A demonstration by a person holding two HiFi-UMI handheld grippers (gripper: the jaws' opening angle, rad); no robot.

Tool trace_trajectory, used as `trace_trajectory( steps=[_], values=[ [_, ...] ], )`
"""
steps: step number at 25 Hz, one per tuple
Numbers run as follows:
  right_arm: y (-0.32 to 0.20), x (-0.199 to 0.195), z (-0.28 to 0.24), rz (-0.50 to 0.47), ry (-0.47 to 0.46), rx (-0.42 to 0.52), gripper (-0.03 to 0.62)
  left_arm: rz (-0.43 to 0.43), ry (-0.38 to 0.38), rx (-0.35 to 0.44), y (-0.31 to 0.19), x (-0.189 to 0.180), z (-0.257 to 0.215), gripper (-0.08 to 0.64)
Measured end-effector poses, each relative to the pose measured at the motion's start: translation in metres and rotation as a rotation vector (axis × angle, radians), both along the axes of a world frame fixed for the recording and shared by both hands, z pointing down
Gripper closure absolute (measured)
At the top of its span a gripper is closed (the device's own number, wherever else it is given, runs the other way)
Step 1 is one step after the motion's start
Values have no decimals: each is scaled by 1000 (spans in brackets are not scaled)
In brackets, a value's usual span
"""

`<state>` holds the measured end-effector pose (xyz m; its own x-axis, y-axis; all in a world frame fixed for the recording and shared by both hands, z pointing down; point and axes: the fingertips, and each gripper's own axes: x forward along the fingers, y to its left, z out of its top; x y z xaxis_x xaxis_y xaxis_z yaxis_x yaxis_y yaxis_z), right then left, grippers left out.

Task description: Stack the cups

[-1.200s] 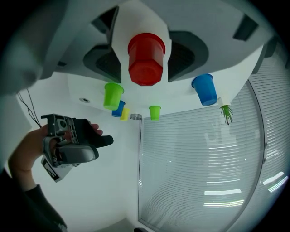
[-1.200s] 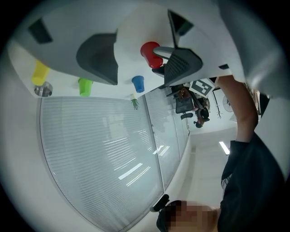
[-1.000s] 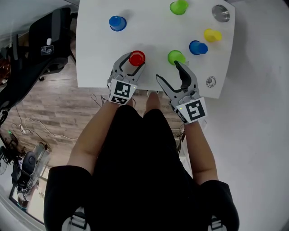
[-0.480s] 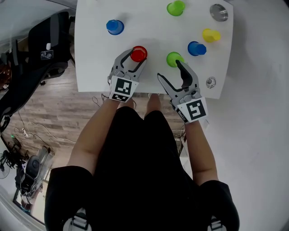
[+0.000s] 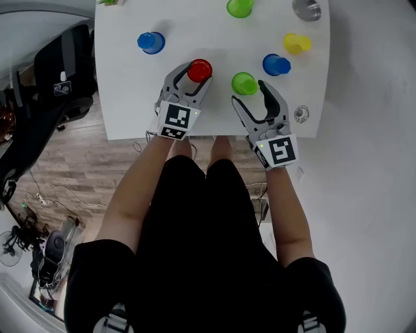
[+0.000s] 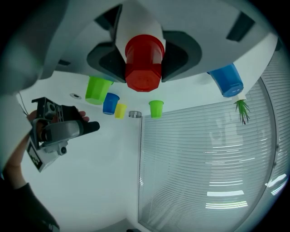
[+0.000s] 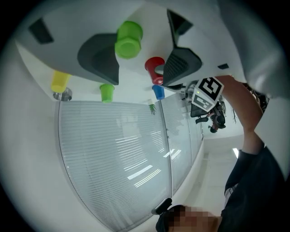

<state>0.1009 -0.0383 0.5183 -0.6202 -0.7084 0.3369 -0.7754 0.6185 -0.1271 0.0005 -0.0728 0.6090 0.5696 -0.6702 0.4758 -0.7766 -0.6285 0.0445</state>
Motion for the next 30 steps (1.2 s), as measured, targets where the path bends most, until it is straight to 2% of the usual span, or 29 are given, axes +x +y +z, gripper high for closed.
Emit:
trace_trajectory(
  steps=[10,14,18,30],
  values=[
    [0,22,74,69,95,-81,302,-23,42,29,10,-9,-19,225],
    [0,23,88,74,104,-99,310,-28,67,39,14,-14,-28,219],
    [-1,25,92,87,115,-99,351,-33,84,45,15,-17,-31,219],
    [-23,7,66,67,95,-37,348,-47,104,73,9,-31,-45,219]
  ],
)
